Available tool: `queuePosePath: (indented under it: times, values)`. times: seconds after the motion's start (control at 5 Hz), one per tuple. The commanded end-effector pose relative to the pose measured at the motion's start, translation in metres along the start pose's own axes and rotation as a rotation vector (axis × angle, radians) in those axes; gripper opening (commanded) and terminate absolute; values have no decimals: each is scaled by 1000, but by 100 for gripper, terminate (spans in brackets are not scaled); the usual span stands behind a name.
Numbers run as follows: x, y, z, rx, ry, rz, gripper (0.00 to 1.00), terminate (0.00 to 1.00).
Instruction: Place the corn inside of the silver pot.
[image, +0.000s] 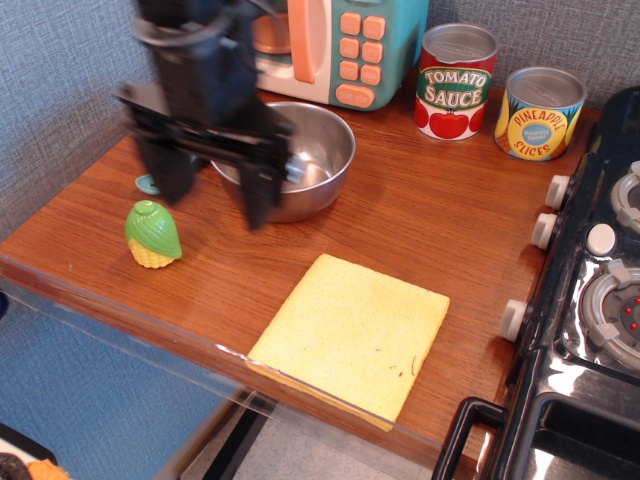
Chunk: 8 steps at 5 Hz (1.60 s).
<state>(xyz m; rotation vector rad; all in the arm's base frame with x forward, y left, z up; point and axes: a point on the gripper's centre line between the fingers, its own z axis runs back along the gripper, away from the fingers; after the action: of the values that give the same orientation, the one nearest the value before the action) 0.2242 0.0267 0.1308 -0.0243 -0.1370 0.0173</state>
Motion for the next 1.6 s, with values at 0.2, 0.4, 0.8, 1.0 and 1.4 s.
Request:
queuePosePath:
  times: [0.2, 0.4, 0.8, 1.0, 1.4]
  values:
    - [0, 82, -31, 94, 17, 121, 100, 0]
    - [7, 90, -45, 119, 25, 156, 100, 0]
    - [26, 97, -68, 157, 63, 182, 100, 0]
    - [30, 103, -77, 169, 79, 206, 100, 0]
    - [33, 102, -91, 170, 114, 215, 100, 0]
